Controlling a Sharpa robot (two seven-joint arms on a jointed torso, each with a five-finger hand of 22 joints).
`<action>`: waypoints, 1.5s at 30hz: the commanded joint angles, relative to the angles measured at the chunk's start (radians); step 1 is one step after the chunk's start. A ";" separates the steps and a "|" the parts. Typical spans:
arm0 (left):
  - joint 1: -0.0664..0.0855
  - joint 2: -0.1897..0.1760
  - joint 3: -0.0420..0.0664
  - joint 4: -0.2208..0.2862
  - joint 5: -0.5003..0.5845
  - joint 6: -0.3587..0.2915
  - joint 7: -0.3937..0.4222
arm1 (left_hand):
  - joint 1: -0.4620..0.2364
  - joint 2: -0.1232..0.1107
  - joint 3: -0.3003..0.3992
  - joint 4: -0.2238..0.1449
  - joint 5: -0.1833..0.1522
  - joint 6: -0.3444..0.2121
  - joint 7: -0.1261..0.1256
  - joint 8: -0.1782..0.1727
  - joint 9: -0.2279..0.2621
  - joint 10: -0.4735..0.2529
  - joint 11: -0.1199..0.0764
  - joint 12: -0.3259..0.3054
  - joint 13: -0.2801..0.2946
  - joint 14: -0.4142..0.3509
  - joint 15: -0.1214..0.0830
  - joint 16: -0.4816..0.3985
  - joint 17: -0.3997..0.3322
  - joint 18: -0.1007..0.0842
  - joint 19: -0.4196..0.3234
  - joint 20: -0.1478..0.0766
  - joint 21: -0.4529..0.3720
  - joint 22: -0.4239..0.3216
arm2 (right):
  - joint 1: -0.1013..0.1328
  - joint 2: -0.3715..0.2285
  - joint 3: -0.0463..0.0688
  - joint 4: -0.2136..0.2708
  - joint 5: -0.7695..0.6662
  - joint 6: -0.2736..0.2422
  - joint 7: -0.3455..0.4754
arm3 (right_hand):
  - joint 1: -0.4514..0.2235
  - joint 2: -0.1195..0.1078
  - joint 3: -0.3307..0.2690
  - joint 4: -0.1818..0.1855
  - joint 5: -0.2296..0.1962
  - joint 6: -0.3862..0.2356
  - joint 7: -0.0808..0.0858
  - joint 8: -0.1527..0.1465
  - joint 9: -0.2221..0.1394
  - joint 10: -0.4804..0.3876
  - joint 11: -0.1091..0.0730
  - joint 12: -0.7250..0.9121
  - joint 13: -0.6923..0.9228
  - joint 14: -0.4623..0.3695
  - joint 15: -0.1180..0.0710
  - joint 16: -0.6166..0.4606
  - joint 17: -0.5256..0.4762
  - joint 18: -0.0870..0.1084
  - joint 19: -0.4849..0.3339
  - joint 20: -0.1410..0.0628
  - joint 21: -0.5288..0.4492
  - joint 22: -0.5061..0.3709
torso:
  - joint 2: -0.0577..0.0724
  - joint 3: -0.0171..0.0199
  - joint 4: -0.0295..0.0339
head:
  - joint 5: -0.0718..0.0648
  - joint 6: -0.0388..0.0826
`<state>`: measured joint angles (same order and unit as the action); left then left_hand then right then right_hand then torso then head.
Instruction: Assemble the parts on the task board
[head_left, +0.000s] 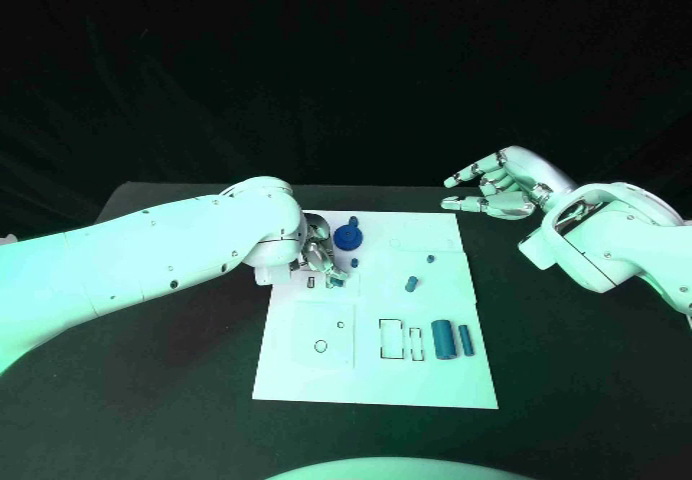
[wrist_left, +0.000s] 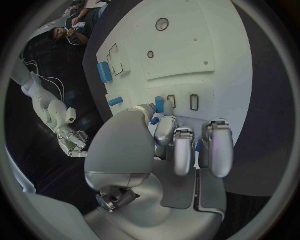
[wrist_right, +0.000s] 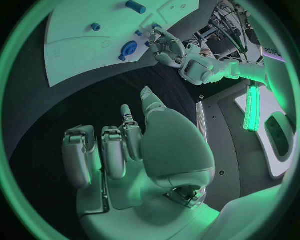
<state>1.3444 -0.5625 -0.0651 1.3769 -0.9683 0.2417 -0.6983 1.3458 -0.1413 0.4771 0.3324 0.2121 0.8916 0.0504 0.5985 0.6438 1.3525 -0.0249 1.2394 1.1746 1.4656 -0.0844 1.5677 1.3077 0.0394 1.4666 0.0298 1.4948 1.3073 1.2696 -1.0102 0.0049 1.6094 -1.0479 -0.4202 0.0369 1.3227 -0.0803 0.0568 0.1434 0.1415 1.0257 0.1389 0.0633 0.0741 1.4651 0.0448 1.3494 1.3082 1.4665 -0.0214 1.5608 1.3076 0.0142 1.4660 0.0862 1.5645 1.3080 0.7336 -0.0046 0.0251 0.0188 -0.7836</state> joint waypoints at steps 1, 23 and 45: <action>0.000 -0.005 0.002 0.010 0.003 -0.047 0.001 | -0.025 -0.021 0.209 -0.182 0.002 -0.010 0.006 0.012 0.014 0.006 0.009 -0.003 0.000 0.105 0.005 0.003 0.263 -0.009 0.046 0.001 0.002 0.121 | -0.001 0.002 0.000 -0.002 0.001 0.009 0.009 | 0.003 0.005 -0.007 -0.001 0.005 0.002 -0.002 0.004 0.001 0.030 0.006 0.001 0.161 0.098 0.002 -0.005 0.239 -0.014 0.105 0.003 0.006 0.263 | 0.000 0.0000 0.0007 | 0.001 -0.001; -0.016 -0.052 0.001 0.067 -0.072 -0.171 0.025 | -0.063 -0.055 0.275 -0.251 0.016 0.001 0.007 0.025 0.039 0.026 0.005 0.005 0.009 0.105 0.006 0.003 0.263 -0.013 0.055 0.001 0.013 0.142 | -0.002 0.001 0.000 -0.004 0.008 0.003 0.012 | -0.002 0.009 -0.012 0.005 0.005 0.002 -0.002 0.004 0.001 0.030 0.006 0.000 0.161 0.098 0.002 -0.006 0.237 -0.014 0.105 0.003 0.006 0.263 | 0.000 -0.0006 0.0022 | 0.005 -0.004; -0.033 -0.058 -0.001 0.067 -0.086 -0.054 -0.026 | -0.076 -0.059 0.285 -0.261 0.033 0.008 0.006 0.024 0.042 0.029 0.004 0.003 0.006 0.105 0.006 0.003 0.263 -0.013 0.055 0.000 0.013 0.143 | -0.002 0.000 0.000 -0.002 0.009 0.007 0.013 | -0.003 0.010 -0.013 0.006 0.005 0.002 -0.002 0.004 0.001 0.030 0.006 -0.001 0.161 0.098 0.002 -0.006 0.238 -0.014 0.105 0.003 0.006 0.263 | 0.001 -0.0009 -0.0010 | 0.012 -0.006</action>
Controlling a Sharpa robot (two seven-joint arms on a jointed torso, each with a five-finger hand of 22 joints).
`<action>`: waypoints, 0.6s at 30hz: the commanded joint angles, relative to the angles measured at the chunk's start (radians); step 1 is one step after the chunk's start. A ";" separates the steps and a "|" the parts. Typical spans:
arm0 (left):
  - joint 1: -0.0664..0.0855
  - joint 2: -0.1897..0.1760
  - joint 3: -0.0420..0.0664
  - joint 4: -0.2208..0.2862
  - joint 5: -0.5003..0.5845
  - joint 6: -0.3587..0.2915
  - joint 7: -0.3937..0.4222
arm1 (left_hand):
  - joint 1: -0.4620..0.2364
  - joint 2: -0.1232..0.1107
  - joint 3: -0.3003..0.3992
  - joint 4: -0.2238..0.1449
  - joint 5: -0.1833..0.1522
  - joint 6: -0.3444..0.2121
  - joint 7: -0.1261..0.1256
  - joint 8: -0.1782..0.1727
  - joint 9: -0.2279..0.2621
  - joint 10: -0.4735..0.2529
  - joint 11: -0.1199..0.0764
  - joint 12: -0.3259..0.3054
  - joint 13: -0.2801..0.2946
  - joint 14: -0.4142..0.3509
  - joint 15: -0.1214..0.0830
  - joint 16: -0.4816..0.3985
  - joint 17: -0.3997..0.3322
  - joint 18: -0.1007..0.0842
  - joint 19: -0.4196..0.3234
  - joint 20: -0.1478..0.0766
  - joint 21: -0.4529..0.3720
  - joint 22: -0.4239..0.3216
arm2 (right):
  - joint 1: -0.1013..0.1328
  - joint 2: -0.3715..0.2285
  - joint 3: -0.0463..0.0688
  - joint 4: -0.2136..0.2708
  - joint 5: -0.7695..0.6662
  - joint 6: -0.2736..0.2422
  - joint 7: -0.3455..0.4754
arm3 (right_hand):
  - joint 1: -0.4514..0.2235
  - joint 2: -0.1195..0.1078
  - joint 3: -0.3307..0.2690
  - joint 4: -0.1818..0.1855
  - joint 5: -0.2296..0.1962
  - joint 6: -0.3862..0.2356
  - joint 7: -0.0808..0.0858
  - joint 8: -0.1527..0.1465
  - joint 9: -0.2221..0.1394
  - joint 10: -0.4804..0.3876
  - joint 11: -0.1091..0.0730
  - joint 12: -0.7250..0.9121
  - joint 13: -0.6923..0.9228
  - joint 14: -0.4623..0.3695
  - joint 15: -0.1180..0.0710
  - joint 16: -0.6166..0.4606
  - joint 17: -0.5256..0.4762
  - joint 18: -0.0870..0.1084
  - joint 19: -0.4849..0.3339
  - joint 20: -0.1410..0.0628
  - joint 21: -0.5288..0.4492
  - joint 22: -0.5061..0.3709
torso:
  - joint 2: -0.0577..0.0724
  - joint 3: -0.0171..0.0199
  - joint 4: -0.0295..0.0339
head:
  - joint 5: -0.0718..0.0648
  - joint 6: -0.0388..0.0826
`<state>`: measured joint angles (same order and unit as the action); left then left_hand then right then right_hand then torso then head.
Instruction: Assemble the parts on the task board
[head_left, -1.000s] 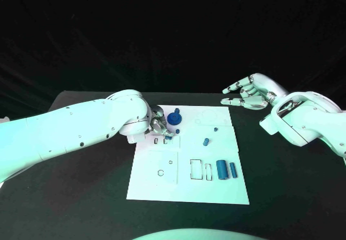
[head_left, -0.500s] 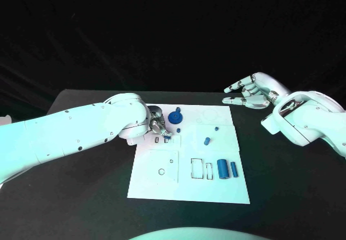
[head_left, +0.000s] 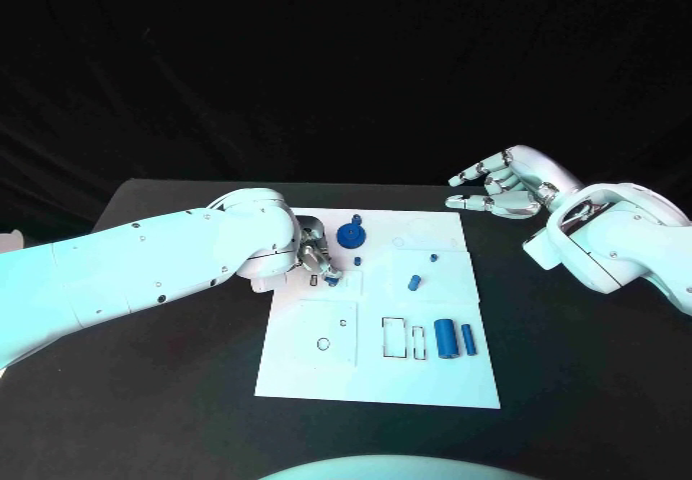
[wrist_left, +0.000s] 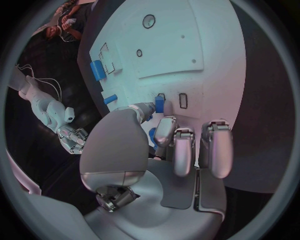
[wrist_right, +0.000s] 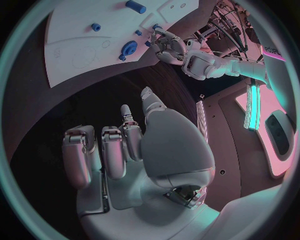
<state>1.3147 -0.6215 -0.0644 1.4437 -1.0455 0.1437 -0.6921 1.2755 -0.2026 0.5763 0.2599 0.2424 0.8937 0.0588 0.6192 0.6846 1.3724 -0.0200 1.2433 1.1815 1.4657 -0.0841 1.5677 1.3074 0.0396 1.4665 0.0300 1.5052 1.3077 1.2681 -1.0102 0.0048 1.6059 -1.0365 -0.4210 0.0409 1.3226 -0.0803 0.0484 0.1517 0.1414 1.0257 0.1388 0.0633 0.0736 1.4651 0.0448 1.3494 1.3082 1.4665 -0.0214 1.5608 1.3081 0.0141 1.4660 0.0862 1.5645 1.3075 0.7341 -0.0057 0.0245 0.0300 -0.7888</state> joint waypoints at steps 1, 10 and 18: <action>-0.003 0.001 -0.002 0.000 -0.009 0.045 -0.033 | -0.005 0.002 0.186 -0.189 0.003 0.005 -0.002 0.004 0.001 0.009 -0.001 -0.001 -0.001 0.105 0.005 0.003 0.263 -0.013 0.055 0.000 0.002 0.142 | -0.001 0.000 0.000 0.001 -0.003 0.009 0.009 | -0.003 0.010 -0.005 -0.002 0.005 0.002 -0.002 0.004 0.001 0.030 0.006 -0.001 0.161 0.098 0.002 -0.006 0.237 -0.014 0.105 0.003 0.006 0.263 | 0.000 0.0002 -0.0004 | 0.001 -0.001; -0.004 -0.003 -0.002 0.002 -0.009 0.051 -0.042 | -0.018 -0.001 0.193 -0.197 0.024 0.010 -0.004 0.004 0.004 0.009 -0.002 -0.008 -0.008 0.105 0.004 0.003 0.263 -0.012 0.055 -0.001 0.001 0.141 | -0.001 0.000 0.000 0.002 -0.003 0.010 0.010 | -0.003 0.010 -0.005 -0.002 0.005 0.002 -0.002 0.004 0.001 0.030 0.006 -0.001 0.161 0.098 0.002 -0.006 0.237 -0.014 0.105 0.003 0.006 0.263 | 0.001 -0.0004 0.0000 | 0.002 -0.002; -0.004 -0.004 -0.002 0.003 -0.009 0.058 -0.050 | -0.026 -0.001 0.196 -0.199 0.036 0.011 -0.004 0.005 0.007 0.009 -0.003 -0.011 -0.011 0.105 0.004 0.003 0.263 -0.013 0.055 -0.001 0.001 0.141 | -0.001 0.000 0.000 0.003 -0.003 0.011 0.010 | -0.004 0.010 -0.007 -0.001 0.006 0.002 -0.002 0.004 0.001 0.029 0.006 -0.002 0.160 0.098 0.002 -0.007 0.236 -0.014 0.105 0.003 0.006 0.263 | 0.001 -0.0006 -0.0003 | 0.003 -0.004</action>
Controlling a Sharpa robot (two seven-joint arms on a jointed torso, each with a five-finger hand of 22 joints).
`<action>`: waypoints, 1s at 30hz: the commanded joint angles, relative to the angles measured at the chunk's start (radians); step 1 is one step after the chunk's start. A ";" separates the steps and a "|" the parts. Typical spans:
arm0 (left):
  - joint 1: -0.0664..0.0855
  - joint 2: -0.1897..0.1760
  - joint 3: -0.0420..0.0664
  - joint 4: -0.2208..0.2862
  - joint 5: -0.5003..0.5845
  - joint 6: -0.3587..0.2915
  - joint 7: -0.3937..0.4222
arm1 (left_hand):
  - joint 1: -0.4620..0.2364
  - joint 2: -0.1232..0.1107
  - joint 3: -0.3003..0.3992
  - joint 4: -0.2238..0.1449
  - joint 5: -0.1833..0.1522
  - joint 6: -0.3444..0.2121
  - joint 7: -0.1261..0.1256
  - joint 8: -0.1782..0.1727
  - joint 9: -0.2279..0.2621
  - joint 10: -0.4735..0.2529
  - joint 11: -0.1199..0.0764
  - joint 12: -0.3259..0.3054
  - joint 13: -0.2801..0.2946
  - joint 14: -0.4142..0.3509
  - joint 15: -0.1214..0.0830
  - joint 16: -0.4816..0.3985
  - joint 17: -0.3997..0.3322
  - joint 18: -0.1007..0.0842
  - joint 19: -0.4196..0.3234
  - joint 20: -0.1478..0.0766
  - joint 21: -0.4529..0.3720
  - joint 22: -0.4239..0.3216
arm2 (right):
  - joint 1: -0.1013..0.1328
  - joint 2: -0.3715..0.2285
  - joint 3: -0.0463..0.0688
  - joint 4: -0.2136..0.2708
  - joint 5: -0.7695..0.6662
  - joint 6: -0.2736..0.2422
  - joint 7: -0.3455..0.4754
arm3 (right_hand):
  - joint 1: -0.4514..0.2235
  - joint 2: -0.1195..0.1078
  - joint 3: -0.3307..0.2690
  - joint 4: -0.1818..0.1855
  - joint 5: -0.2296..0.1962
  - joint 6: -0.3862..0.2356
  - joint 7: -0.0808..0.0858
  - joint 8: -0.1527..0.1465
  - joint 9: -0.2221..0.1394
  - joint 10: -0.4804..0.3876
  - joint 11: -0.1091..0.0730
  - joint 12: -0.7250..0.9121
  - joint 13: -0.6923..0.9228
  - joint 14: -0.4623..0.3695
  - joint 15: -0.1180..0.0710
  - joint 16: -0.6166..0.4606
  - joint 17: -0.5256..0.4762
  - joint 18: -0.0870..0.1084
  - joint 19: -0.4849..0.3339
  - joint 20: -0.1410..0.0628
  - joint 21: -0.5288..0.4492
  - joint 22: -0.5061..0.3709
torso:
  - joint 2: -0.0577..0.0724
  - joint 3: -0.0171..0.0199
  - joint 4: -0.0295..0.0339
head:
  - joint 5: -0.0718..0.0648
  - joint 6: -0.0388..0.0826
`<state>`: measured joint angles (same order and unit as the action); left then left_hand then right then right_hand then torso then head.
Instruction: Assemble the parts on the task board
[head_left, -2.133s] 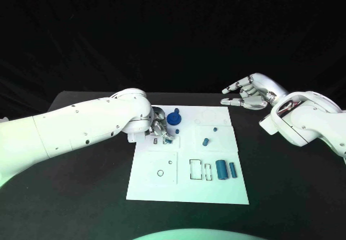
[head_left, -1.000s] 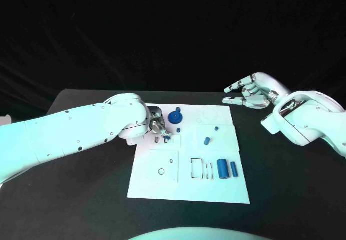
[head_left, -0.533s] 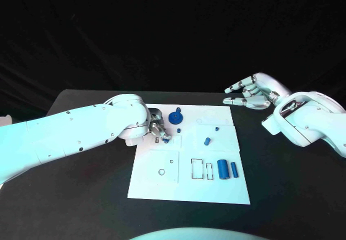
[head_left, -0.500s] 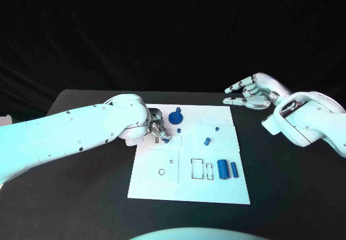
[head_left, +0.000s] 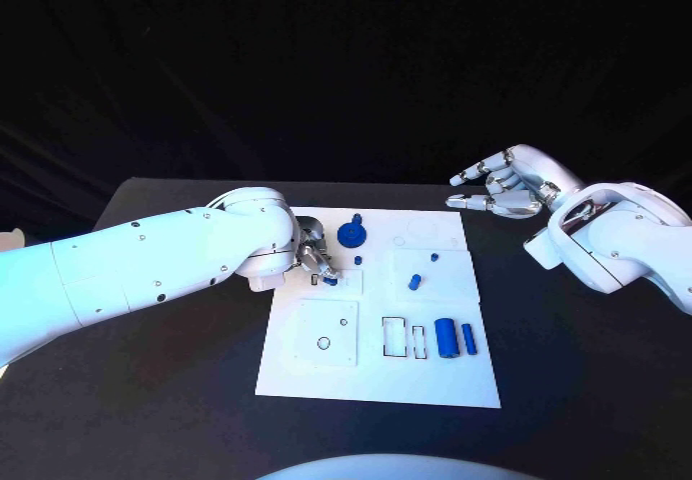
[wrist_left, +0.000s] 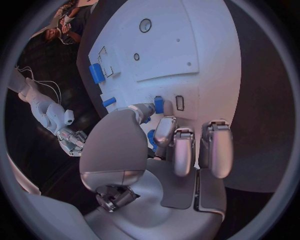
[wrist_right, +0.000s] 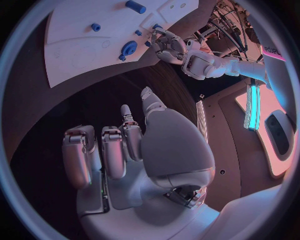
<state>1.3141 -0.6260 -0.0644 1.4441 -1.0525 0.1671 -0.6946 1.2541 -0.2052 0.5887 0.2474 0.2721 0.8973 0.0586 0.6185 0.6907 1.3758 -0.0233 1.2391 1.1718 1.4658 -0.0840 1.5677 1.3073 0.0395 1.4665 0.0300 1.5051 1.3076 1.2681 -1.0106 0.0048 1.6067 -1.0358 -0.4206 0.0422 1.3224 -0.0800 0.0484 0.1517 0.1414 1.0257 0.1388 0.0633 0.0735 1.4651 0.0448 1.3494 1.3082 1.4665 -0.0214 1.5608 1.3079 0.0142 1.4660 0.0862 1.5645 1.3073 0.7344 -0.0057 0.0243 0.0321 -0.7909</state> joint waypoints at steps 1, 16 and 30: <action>-0.003 0.001 -0.002 0.002 -0.002 0.035 -0.048 | -0.008 0.002 0.183 -0.187 0.010 0.008 -0.005 0.005 0.001 0.006 0.000 -0.007 -0.002 0.105 0.004 0.003 0.263 -0.013 0.055 -0.001 0.002 0.142 | -0.001 0.000 0.000 0.002 -0.003 0.010 0.009 | -0.004 0.010 -0.007 -0.001 0.006 0.002 -0.002 0.004 0.002 0.029 0.006 -0.002 0.160 0.098 0.002 -0.007 0.236 -0.014 0.105 0.003 0.006 0.264 | 0.000 -0.0008 0.0000 | 0.001 -0.002; -0.003 0.020 -0.003 -0.019 0.023 0.055 -0.065 | -0.090 0.007 0.140 -0.166 0.019 0.036 -0.027 0.002 0.005 0.030 -0.016 0.024 0.034 0.105 -0.007 0.003 0.263 -0.014 0.059 -0.009 0.006 0.151 | -0.001 -0.006 0.000 0.010 -0.003 0.010 0.008 | -0.004 0.010 -0.007 -0.001 0.006 0.002 -0.002 0.004 0.002 0.029 0.006 -0.002 0.160 0.098 0.002 -0.007 0.236 -0.014 0.105 0.003 0.006 0.264 | 0.000 0.0008 -0.0008 | 0.004 -0.004; -0.003 0.047 -0.003 -0.061 0.026 0.064 -0.073 | -0.130 0.012 0.101 -0.151 0.019 0.058 -0.036 -0.009 -0.001 0.039 -0.022 0.039 0.053 0.105 -0.013 0.003 0.263 -0.017 0.065 -0.016 0.013 0.165 | -0.001 -0.014 0.000 0.022 -0.003 0.010 0.005 | -0.003 0.010 -0.009 -0.001 0.006 0.002 -0.002 0.004 0.002 0.029 0.006 -0.003 0.159 0.097 0.002 -0.007 0.235 -0.014 0.105 0.003 0.006 0.264 | 0.000 0.0009 -0.0013 | 0.002 -0.006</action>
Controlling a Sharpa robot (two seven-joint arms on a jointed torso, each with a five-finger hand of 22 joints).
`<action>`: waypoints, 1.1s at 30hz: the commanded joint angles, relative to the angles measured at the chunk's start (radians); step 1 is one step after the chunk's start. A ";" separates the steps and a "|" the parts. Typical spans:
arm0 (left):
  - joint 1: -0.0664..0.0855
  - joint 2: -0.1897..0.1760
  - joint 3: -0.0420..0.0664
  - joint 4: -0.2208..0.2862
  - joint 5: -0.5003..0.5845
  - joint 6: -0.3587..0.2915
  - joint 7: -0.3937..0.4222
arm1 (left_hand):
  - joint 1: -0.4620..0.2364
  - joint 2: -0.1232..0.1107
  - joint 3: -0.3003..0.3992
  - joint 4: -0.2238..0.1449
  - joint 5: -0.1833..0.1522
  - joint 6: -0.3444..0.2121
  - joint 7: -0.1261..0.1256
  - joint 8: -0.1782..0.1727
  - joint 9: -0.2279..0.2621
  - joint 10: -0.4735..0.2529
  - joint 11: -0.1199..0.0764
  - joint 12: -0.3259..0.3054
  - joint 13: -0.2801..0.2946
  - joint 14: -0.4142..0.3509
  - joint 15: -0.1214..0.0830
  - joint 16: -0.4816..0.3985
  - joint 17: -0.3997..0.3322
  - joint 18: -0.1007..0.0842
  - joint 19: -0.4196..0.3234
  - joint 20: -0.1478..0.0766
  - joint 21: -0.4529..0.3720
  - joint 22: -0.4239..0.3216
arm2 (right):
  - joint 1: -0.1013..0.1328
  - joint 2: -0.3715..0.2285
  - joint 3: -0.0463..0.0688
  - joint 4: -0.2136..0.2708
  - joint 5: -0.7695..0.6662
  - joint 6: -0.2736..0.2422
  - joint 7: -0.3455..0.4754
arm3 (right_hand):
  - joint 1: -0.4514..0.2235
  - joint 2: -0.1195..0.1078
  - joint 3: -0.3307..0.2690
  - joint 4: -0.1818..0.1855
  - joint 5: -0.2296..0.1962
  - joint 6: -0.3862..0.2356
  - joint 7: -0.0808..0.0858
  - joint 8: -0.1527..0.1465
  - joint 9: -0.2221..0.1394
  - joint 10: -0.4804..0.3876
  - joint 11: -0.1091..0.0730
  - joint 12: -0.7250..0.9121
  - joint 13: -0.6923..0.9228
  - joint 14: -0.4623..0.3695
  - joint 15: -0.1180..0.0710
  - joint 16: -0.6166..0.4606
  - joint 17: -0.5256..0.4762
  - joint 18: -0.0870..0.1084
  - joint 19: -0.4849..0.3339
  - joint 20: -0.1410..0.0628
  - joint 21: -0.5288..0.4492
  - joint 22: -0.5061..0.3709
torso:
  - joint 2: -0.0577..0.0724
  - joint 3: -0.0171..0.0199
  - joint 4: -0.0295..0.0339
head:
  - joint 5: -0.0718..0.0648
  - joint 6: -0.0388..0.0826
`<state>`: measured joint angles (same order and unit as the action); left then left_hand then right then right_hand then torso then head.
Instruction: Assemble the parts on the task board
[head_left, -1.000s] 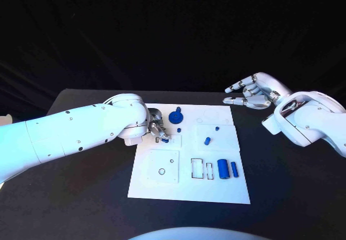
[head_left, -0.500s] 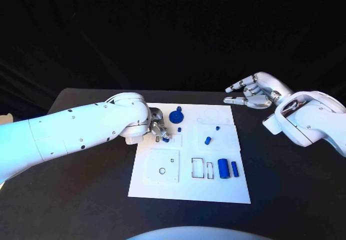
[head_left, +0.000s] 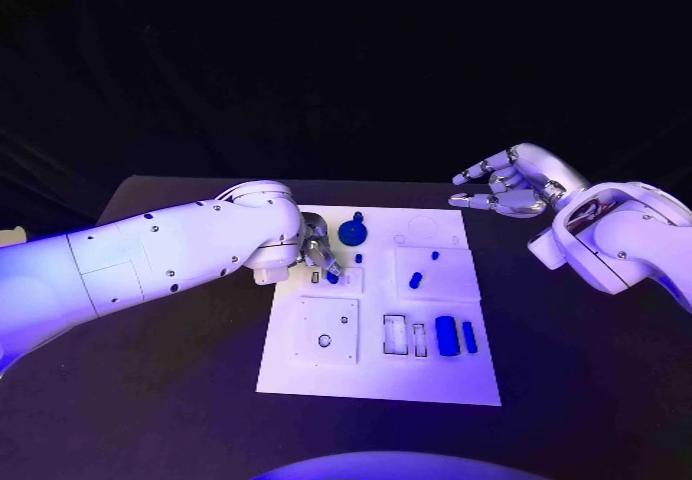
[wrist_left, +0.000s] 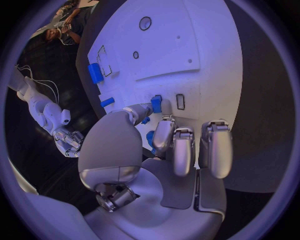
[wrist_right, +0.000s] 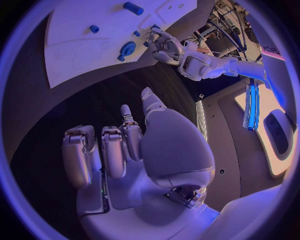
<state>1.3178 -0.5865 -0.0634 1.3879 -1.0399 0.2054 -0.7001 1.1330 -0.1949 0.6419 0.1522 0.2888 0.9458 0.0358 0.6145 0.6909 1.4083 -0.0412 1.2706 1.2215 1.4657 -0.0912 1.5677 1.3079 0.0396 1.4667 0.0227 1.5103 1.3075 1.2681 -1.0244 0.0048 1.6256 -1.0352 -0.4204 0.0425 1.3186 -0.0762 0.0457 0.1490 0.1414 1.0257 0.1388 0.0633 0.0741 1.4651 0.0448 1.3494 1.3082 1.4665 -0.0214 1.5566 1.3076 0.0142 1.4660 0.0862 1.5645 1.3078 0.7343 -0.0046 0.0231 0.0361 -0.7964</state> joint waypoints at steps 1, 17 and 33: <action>-0.006 0.009 -0.004 -0.006 0.013 0.027 -0.068 | -0.011 0.002 0.045 -0.055 0.002 0.012 -0.013 -0.006 -0.002 0.007 -0.005 0.009 0.005 0.105 -0.006 0.003 0.263 -0.018 0.065 -0.009 0.008 0.167 | -0.001 0.000 0.000 0.003 -0.004 0.010 0.004 | 0.001 0.006 -0.006 0.002 0.006 0.002 -0.002 0.004 0.001 0.029 0.006 -0.003 0.159 0.097 0.002 -0.003 0.235 -0.014 0.105 0.003 0.006 0.263 | 0.000 -0.0006 0.0002 | -0.003 -0.001; -0.006 0.018 -0.005 -0.015 0.013 0.031 -0.074 | -0.082 -0.001 -0.026 -0.023 0.002 0.059 -0.023 -0.032 -0.019 0.031 -0.012 0.044 0.051 0.105 -0.011 0.003 0.263 -0.023 0.075 -0.013 0.020 0.190 | 0.000 0.001 0.000 0.001 -0.004 0.011 0.005 | 0.001 0.006 -0.006 0.002 0.006 0.002 -0.002 0.004 0.001 0.029 0.006 -0.003 0.159 0.097 0.002 -0.003 0.235 -0.014 0.105 0.003 0.006 0.263 | 0.000 -0.0011 0.0011 | -0.006 -0.005; -0.007 0.020 -0.005 -0.025 0.012 0.014 -0.089 | -0.132 -0.002 -0.146 0.034 0.003 0.093 -0.033 -0.027 -0.010 0.043 -0.019 0.057 0.073 0.105 -0.017 0.003 0.263 -0.026 0.081 -0.018 0.028 0.205 | 0.000 0.000 0.000 0.003 -0.004 0.012 0.005 | 0.002 0.006 -0.009 0.002 0.008 0.001 -0.002 0.004 0.001 0.028 0.006 -0.005 0.158 0.097 0.002 -0.004 0.234 -0.014 0.105 0.003 0.006 0.263 | -0.001 -0.0006 0.0007 | -0.007 -0.006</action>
<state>1.3161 -0.5707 -0.0654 1.3620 -1.0385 0.2115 -0.7027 1.0141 -0.1963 0.5019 0.1842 0.2893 1.0312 0.0033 0.5825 0.6796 1.4456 -0.0609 1.3207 1.2936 1.4656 -0.0984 1.5677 1.3076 0.0233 1.4652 0.0099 1.5336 1.3074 1.2682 -1.0242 0.0048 1.6267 -1.0350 -0.4197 0.0422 1.3186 -0.0763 0.0429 0.1518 0.1455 1.0258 0.1388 0.0633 0.0738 1.4651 0.0449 1.3494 1.3082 1.4665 -0.0214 1.5566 1.3073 0.0142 1.4660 0.0862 1.5645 1.3075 0.7338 -0.0054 0.0251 0.0288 -0.8032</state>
